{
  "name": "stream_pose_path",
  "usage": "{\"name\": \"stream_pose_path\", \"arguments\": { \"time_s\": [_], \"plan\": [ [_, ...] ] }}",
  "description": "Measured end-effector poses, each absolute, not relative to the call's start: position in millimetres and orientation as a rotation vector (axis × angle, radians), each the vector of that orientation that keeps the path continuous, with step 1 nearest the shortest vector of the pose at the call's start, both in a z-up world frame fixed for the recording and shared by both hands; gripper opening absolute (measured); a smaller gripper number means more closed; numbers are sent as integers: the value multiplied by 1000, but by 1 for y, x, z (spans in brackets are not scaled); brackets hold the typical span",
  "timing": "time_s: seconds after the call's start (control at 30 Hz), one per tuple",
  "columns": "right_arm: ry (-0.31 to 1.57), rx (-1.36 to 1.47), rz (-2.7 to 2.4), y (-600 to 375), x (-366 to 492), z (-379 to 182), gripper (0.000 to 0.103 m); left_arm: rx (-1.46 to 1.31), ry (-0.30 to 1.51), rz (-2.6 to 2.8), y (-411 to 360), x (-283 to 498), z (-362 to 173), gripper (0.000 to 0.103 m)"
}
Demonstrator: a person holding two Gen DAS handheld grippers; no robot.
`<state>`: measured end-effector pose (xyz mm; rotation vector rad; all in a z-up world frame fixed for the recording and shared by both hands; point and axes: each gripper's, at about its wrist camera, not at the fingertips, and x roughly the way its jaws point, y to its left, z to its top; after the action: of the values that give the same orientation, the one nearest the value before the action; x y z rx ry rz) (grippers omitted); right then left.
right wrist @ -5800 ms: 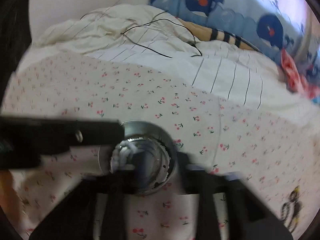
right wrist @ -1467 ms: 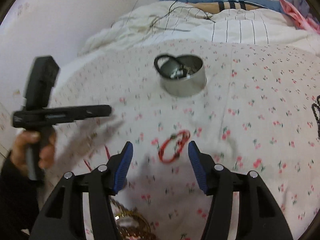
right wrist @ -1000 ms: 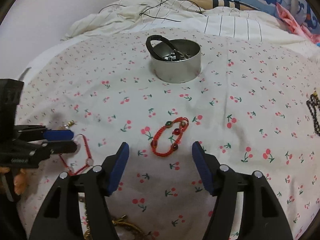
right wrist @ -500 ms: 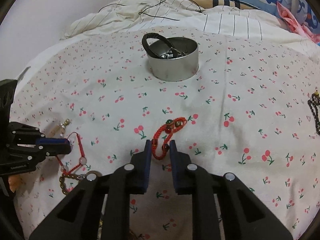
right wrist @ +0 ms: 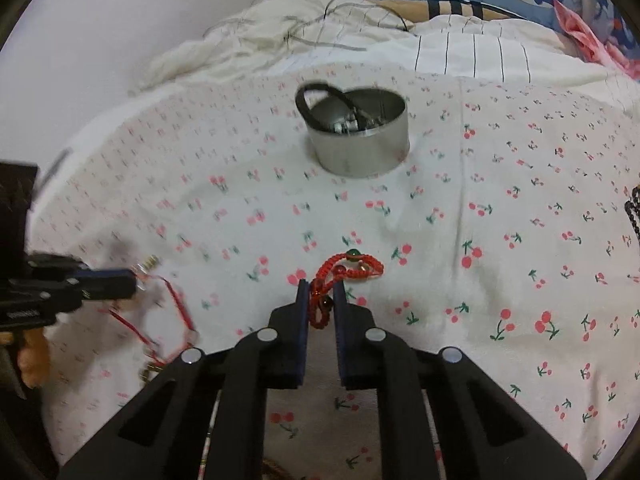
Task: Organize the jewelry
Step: 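Carry the red bracelet into the silver tin and open the right gripper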
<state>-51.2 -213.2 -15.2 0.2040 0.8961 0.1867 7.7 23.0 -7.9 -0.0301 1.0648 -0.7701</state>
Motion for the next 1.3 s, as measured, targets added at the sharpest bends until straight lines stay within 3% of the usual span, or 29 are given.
{"name": "stream_pose_path", "arguments": {
  "time_s": [0.43,0.83,1.3],
  "plan": [
    [728,430,292,-243,-57,35,12,-240,950,-864,21,24,35,4],
    [677,457,312,-251,-7,54,12,-232,845,-878,-57,101,83,4],
    [736,479,267,-256,72,21,13,-189,869,-792,-98,164,45,4]
  ]
}}
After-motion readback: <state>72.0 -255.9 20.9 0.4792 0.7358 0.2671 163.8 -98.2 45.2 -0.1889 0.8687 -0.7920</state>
